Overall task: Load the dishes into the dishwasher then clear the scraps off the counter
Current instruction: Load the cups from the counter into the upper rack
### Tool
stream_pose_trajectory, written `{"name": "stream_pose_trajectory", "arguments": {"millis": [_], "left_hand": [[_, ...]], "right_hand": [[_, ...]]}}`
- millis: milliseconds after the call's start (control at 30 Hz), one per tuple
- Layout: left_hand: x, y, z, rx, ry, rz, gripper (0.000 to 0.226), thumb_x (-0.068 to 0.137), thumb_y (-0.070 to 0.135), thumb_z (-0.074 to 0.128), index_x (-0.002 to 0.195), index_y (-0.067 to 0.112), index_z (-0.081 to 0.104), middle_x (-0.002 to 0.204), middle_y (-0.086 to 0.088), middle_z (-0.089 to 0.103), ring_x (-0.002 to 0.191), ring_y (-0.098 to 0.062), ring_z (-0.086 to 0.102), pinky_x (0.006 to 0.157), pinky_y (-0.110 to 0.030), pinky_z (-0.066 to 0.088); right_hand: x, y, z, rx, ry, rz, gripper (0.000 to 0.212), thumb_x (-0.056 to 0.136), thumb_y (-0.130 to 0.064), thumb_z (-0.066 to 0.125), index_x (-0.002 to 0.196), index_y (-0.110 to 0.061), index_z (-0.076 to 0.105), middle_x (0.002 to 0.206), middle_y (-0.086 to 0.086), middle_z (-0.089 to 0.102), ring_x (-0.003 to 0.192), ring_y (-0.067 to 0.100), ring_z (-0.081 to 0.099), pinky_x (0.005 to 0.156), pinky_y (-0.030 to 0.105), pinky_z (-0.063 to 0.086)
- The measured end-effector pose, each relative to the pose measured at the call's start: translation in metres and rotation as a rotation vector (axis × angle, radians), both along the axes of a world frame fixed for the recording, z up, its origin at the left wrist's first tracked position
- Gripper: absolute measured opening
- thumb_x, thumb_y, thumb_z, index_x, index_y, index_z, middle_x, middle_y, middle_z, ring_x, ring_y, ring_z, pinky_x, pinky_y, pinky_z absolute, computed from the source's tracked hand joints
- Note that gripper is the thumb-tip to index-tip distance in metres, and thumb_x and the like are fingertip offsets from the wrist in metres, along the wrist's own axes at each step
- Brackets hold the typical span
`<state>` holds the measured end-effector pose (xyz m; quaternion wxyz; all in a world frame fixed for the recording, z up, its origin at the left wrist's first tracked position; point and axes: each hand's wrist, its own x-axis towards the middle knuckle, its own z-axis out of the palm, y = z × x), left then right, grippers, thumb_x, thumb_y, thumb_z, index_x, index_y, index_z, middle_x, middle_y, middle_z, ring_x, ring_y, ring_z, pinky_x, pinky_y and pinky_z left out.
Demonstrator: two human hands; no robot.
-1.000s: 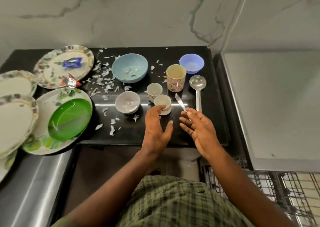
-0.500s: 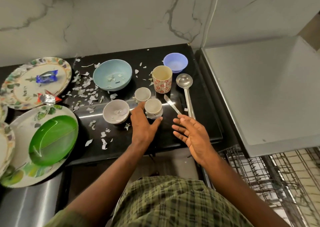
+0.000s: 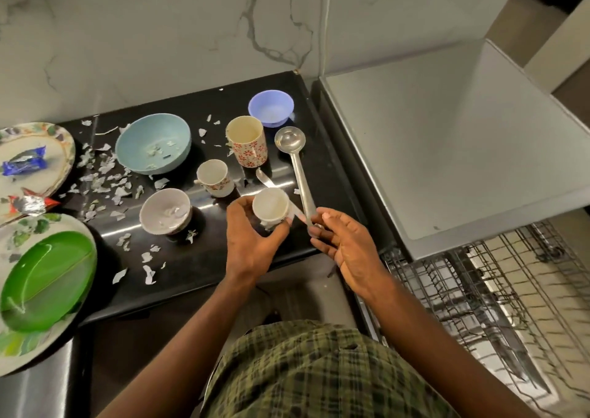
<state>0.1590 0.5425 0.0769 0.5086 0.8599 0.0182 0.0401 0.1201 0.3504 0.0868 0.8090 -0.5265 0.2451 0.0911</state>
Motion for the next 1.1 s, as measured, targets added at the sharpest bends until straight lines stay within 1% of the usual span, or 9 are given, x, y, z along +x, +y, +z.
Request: {"name": "stream_pose_trajectory", "arguments": {"millis": [100,200,333,433,600,700,800,933,1100], "left_hand": [[-0.013,-0.038,0.017,-0.078,-0.039,-0.209,0.071,0.076,0.039,0.092,0.130,0.026,0.048,0.125,0.009,0.058,0.116,-0.008,0.061,0.091,-0.019,0.053],[-0.025,-0.084,0.027,-0.135,-0.035,-0.396,0.070,0.076,0.033,0.094,0.131,0.018,0.052,0.125,0.003,0.063,0.115,-0.017,0.065,0.091,-0.024,0.055],[-0.038,-0.139,0.024,-0.143,0.010,-0.618,0.072,0.076,0.026,0.094,0.133,0.015,0.053,0.125,0.004,0.065,0.117,-0.016,0.066,0.094,-0.025,0.056],[-0.045,-0.175,0.017,-0.088,0.041,-0.765,0.075,0.075,0.029,0.095,0.135,0.014,0.052,0.126,0.006,0.065,0.116,-0.011,0.065,0.094,-0.020,0.053],[-0.062,-0.237,-0.003,-0.006,0.085,-0.983,0.074,0.075,0.038,0.093,0.135,0.018,0.053,0.129,0.007,0.062,0.119,-0.011,0.062,0.098,-0.029,0.053],[-0.074,-0.274,-0.020,0.100,0.134,-1.125,0.078,0.077,0.045,0.089,0.140,0.019,0.050,0.133,0.007,0.059,0.121,-0.009,0.059,0.101,-0.031,0.051],[-0.086,-0.303,-0.042,0.273,0.184,-1.273,0.089,0.081,0.045,0.084,0.153,0.018,0.039,0.148,-0.002,0.050,0.135,-0.016,0.050,0.114,-0.044,0.044],[-0.104,-0.329,-0.060,0.518,0.196,-1.387,0.081,0.091,0.038,0.077,0.156,0.020,0.032,0.156,-0.005,0.040,0.144,-0.022,0.040,0.121,-0.047,0.036],[-0.120,-0.337,-0.076,0.702,0.273,-1.386,0.079,0.093,0.037,0.074,0.157,0.025,0.029,0.157,-0.002,0.040,0.145,-0.022,0.038,0.122,-0.050,0.036]], "right_hand": [[-0.009,-0.026,0.001,0.053,0.032,-0.070,0.032,0.107,-0.029,0.057,0.131,-0.011,0.068,0.126,0.016,0.073,0.118,0.031,0.070,0.099,0.044,0.059],[-0.027,-0.058,0.001,0.184,0.053,-0.138,0.042,0.107,-0.041,0.052,0.131,-0.010,0.069,0.126,0.018,0.073,0.115,0.033,0.070,0.090,0.042,0.060],[-0.059,-0.104,-0.002,0.365,0.052,-0.208,0.052,0.108,-0.048,0.044,0.138,-0.010,0.063,0.128,0.021,0.069,0.109,0.033,0.071,0.089,0.043,0.059],[-0.086,-0.139,-0.005,0.419,0.044,-0.274,0.048,0.110,-0.042,0.041,0.132,-0.006,0.064,0.120,0.020,0.072,0.099,0.031,0.074,0.078,0.038,0.063],[-0.137,-0.190,-0.020,0.479,0.004,-0.445,0.042,0.101,-0.029,0.052,0.125,0.000,0.070,0.121,0.024,0.068,0.104,0.033,0.068,0.078,0.034,0.059],[-0.170,-0.220,-0.038,0.495,0.019,-0.548,0.049,0.095,-0.026,0.058,0.137,0.000,0.063,0.124,0.024,0.062,0.107,0.036,0.060,0.078,0.034,0.058],[-0.206,-0.248,-0.059,0.461,0.053,-0.668,0.039,0.100,-0.021,0.055,0.136,-0.007,0.062,0.123,0.016,0.068,0.100,0.026,0.071,0.079,0.034,0.063],[-0.248,-0.277,-0.100,0.330,0.211,-0.821,0.030,0.099,-0.015,0.064,0.130,-0.012,0.064,0.127,0.016,0.065,0.108,0.030,0.069,0.086,0.039,0.062],[-0.271,-0.285,-0.161,-0.110,0.508,-0.618,0.029,0.095,-0.014,0.071,0.120,-0.022,0.060,0.132,0.016,0.064,0.109,0.031,0.069,0.098,0.054,0.058]]}}
